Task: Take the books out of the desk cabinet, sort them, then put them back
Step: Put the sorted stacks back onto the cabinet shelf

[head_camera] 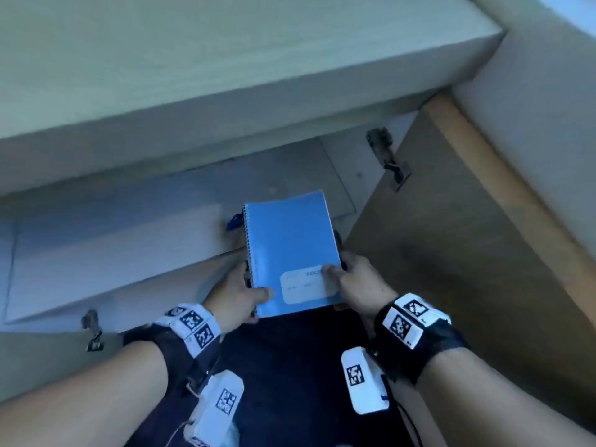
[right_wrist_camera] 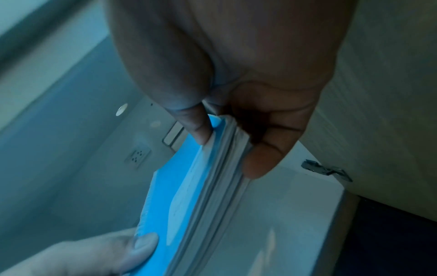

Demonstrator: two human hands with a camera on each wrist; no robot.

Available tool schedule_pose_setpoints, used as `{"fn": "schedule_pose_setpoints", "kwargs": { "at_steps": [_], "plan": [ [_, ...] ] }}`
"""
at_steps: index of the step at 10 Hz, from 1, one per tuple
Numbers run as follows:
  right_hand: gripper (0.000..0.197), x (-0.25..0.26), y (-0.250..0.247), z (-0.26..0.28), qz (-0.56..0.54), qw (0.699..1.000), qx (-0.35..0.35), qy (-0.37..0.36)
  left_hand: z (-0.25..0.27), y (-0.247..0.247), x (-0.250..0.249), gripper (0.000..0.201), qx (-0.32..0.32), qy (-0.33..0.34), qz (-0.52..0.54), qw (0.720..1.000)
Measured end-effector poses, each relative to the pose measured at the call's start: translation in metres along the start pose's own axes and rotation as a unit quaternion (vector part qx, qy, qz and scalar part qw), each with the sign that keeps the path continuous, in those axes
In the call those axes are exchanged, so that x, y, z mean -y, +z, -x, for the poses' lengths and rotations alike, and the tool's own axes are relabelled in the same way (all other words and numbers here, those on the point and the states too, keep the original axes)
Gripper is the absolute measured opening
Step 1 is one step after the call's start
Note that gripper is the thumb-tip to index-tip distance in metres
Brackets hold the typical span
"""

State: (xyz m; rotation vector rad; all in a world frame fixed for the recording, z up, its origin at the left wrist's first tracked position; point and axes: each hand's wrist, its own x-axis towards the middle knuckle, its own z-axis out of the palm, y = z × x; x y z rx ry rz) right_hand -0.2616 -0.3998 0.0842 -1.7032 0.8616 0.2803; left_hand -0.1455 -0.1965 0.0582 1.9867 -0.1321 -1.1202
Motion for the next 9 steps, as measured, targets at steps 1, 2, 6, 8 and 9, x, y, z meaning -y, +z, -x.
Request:
{"fn": "schedule_pose_setpoints", "kwargs": {
  "at_steps": [1,2,6,8,9],
  "plan": [
    [0.026,-0.003,-0.003,-0.06,-0.011,0.997,-0.062,-0.04,-0.063,-0.004,-0.012,0.041,-0.006,0.044,-0.042,0.998],
    [0.021,0.01,-0.002,-0.106,-0.003,0.992,-0.102,-0.079,-0.112,-0.011,-0.024,0.059,-0.04,0.06,-0.035,0.997],
    [0.026,0.008,-0.007,-0.197,0.117,0.982,-0.138,-0.06,-0.193,-0.019,-0.049,0.038,-0.032,0.093,-0.016,0.995],
    [0.046,-0.003,-0.011,-0.207,0.16,0.976,-0.139,-0.059,-0.198,-0.016,-0.046,0.035,-0.009,0.115,0.026,0.993],
    [0.049,-0.001,-0.007,-0.199,0.13,0.982,-0.127,-0.043,-0.189,-0.012,-0.044,0.032,-0.009,0.114,0.013,0.993]
  ]
}}
